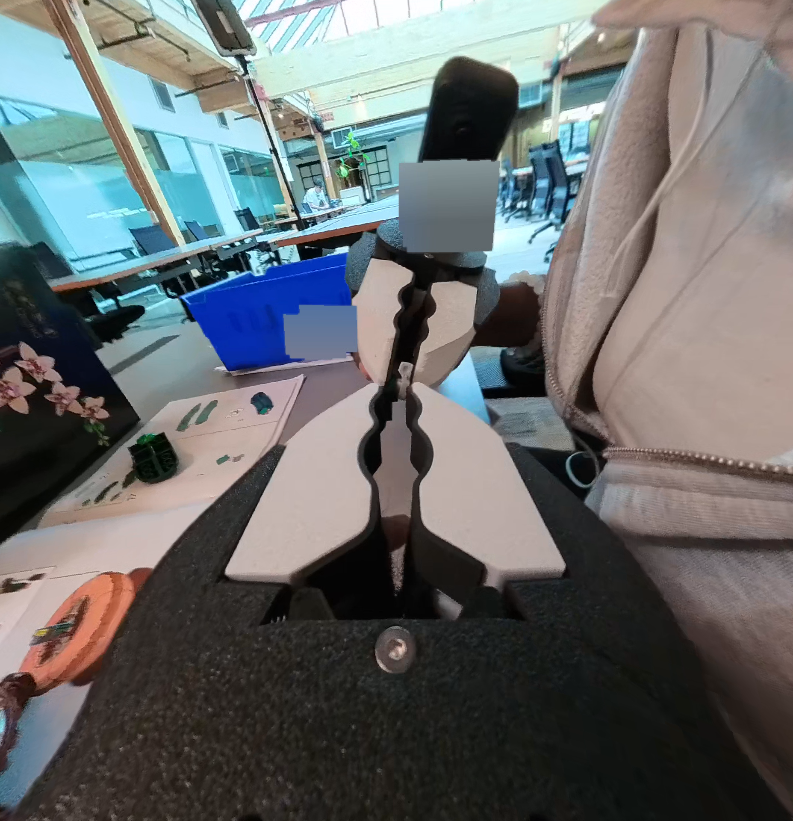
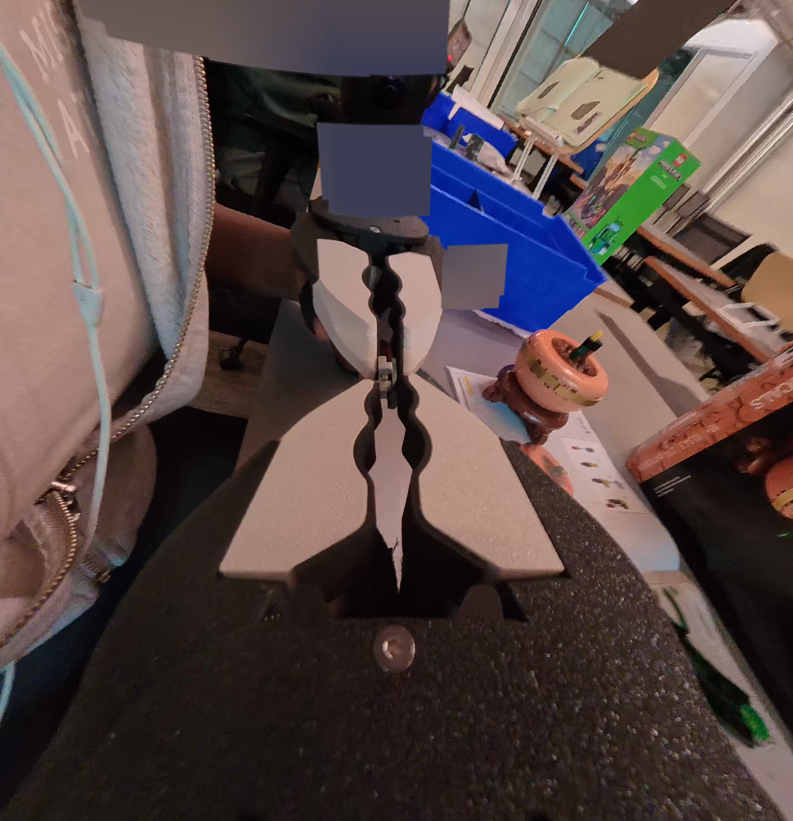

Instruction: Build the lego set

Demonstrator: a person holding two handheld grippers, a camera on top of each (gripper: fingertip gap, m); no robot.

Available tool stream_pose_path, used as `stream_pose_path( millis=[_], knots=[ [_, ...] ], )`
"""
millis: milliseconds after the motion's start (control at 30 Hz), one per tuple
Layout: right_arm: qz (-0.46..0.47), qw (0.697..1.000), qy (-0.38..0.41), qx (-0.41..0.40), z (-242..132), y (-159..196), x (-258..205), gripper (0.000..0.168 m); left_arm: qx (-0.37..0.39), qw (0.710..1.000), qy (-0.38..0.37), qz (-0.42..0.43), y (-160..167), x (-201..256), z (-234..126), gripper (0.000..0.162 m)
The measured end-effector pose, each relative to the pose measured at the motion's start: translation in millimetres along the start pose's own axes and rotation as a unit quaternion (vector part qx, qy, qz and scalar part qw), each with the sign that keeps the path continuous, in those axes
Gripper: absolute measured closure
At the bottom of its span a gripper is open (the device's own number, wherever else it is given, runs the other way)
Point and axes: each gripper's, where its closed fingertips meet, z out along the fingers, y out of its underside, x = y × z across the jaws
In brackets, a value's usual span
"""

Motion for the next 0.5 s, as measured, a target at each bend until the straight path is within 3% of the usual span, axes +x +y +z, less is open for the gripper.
stream_pose_path(
  millis=[133,267,367,467,500],
  knots=[
    [0.046,0.998,-0.022,-0.024,2,12,-6,0.161,-0.052,0.994,-0.016,0.093,13,3,2,0.156],
    [0.052,0.997,-0.04,-0.036,3,15,-13,0.161,-0.068,0.989,-0.002,0.129,15,9,1,0.156],
    [0.073,0.996,-0.022,-0.036,2,18,-5,0.161,-0.077,0.992,-0.013,0.099,19,4,3,0.156],
    [0.193,0.98,-0.018,0.039,-5,6,11,0.161,-0.041,0.998,-0.044,-0.018,5,-10,5,0.153],
    [0.231,0.971,-0.024,0.063,-7,3,14,0.161,-0.04,0.997,-0.04,-0.053,4,-12,4,0.144]
  ],
)
